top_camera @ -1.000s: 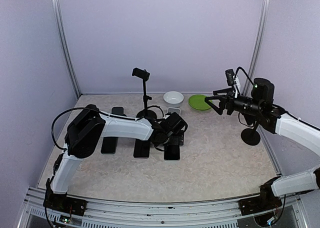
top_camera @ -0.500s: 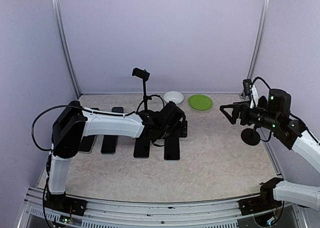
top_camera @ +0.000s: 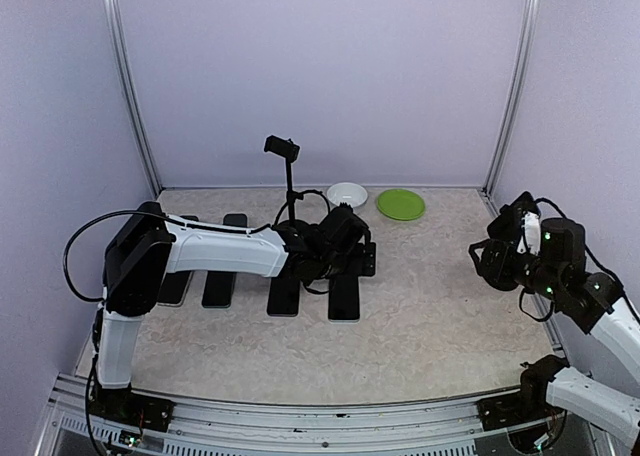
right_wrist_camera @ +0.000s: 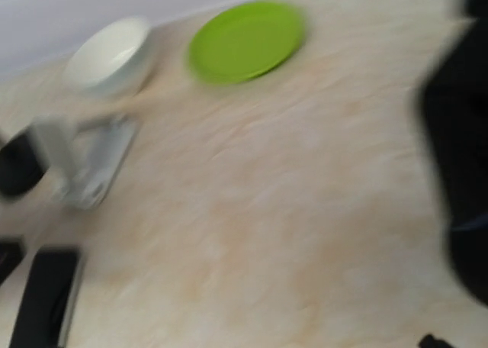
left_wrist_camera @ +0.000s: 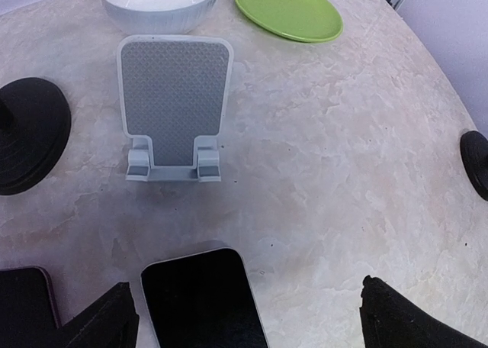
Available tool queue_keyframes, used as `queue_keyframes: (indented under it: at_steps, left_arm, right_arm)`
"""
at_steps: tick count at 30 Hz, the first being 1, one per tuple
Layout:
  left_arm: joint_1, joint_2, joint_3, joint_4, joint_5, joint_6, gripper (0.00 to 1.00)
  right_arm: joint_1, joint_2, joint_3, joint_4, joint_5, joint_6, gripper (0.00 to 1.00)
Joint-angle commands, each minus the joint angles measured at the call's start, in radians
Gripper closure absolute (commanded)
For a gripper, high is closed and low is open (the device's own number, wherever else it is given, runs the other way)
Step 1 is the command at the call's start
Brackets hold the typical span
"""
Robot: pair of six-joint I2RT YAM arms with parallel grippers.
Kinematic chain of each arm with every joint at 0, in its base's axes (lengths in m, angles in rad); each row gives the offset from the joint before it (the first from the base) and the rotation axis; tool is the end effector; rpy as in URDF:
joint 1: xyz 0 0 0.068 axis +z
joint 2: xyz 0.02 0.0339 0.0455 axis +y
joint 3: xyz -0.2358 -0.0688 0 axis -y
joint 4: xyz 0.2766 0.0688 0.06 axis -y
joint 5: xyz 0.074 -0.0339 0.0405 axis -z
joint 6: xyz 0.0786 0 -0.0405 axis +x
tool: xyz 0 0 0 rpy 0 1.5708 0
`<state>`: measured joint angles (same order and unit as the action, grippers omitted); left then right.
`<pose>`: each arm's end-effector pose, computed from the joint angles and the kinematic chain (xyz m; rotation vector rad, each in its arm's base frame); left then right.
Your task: Remove the phone from the phone stand
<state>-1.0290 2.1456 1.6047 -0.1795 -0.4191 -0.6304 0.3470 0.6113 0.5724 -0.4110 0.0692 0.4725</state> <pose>0.2985 -0.4340 0.1242 0.2322 2.2398 -0.4270 0.2302 0.0775 0.2318 0.1728 2.0413 0.4470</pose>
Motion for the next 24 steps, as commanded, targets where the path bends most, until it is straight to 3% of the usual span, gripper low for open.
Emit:
queue_keyframes:
  at_steps: [1, 5, 8, 15, 24]
  left_arm:
    - [-0.003, -0.057, -0.012, 0.03, 0.003, 0.019, 0.01]
    - [-0.002, -0.058, -0.008, 0.034, 0.004, 0.018, 0.01]
    - [-0.002, -0.056, -0.004, 0.033, -0.001, 0.018, 0.01]
    - [0.0, -0.068, -0.008, 0.03, -0.004, 0.036, 0.01]
    - [0.01, -0.107, -0.051, 0.041, -0.006, 0.04, 0.01]
  right_arm:
    - [0.004, -0.057, -0.025, -0.042, 0.227, 0.093, 0.0]
    - [-0.005, -0.049, -0.038, -0.061, 0.347, 0.137, 0.0]
    - [-0.019, -0.068, -0.091, 0.05, 0.404, 0.069, 0.0]
    - [-0.121, -0.019, -0.12, 0.284, 0.267, -0.082, 0.0]
    - [-0.285, 0.082, -0.129, 0.448, 0.04, -0.132, 0.0]
